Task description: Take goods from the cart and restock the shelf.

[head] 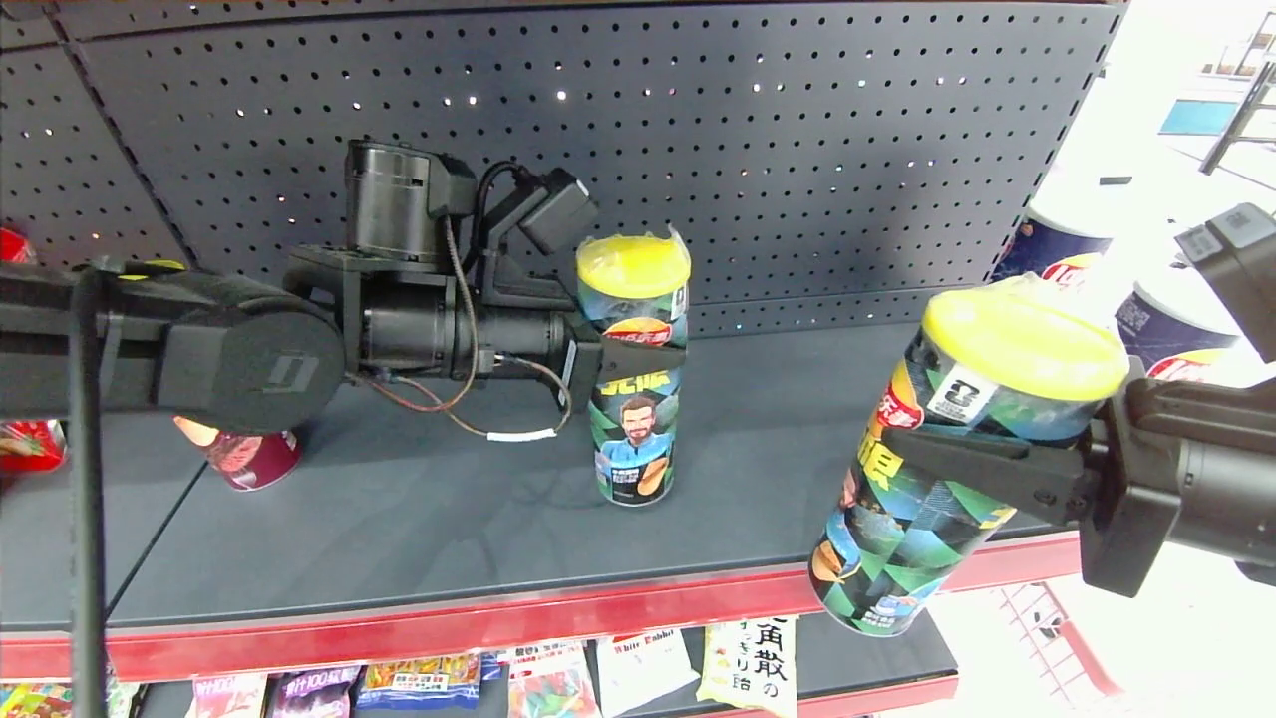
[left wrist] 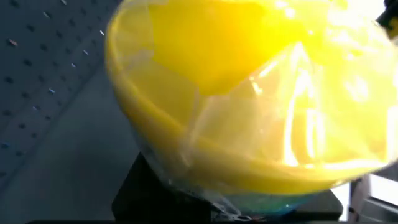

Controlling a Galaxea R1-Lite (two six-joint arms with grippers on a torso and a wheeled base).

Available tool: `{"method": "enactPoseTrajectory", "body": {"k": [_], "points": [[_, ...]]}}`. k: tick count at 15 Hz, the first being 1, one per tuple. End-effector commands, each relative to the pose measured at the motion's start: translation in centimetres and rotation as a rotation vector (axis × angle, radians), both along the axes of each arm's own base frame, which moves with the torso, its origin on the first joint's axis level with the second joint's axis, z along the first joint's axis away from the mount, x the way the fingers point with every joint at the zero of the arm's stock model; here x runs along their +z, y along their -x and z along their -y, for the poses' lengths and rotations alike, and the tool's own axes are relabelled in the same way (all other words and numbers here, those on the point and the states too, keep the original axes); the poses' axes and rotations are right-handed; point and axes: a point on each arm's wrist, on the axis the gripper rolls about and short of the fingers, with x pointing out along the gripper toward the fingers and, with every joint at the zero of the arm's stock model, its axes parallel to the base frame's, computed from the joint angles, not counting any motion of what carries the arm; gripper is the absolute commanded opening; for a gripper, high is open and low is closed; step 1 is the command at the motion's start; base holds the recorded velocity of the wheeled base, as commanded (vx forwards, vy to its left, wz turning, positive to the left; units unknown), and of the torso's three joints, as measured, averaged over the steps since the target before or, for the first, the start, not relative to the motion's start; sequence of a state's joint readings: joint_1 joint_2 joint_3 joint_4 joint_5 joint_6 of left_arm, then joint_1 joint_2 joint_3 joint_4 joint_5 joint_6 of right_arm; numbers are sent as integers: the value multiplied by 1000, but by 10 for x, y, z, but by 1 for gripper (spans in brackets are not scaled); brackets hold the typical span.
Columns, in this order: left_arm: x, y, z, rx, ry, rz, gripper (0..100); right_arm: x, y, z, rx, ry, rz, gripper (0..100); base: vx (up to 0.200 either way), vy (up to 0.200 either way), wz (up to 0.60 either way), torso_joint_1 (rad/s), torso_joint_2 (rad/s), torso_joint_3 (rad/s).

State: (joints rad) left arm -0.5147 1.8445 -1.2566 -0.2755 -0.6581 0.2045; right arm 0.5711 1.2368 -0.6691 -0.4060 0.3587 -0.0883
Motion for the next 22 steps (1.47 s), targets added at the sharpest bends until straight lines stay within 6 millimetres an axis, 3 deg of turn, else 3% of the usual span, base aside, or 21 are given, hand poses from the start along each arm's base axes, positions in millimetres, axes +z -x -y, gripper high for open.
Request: {"method": "enactPoseTrajectory", "body": {"k": [1, 7, 15, 22], "points": [[-2, 8, 2, -12, 3, 10, 0, 0, 0, 0, 0, 0, 4, 0, 0, 0, 0, 0, 0, 0], [-16, 22, 10, -49, -4, 1, 0, 0, 3, 1, 0, -2, 5, 0, 0, 0, 0, 0, 0, 0], [-26, 43, 3, -56, -16, -3, 0, 2, 2, 1, 0, -5, 9, 0, 0, 0, 0, 0, 0, 0], [-32, 47, 0, -56, -18, -3, 0, 1, 2, 1, 0, -2, 5, 0, 0, 0, 0, 0, 0, 0]]}}
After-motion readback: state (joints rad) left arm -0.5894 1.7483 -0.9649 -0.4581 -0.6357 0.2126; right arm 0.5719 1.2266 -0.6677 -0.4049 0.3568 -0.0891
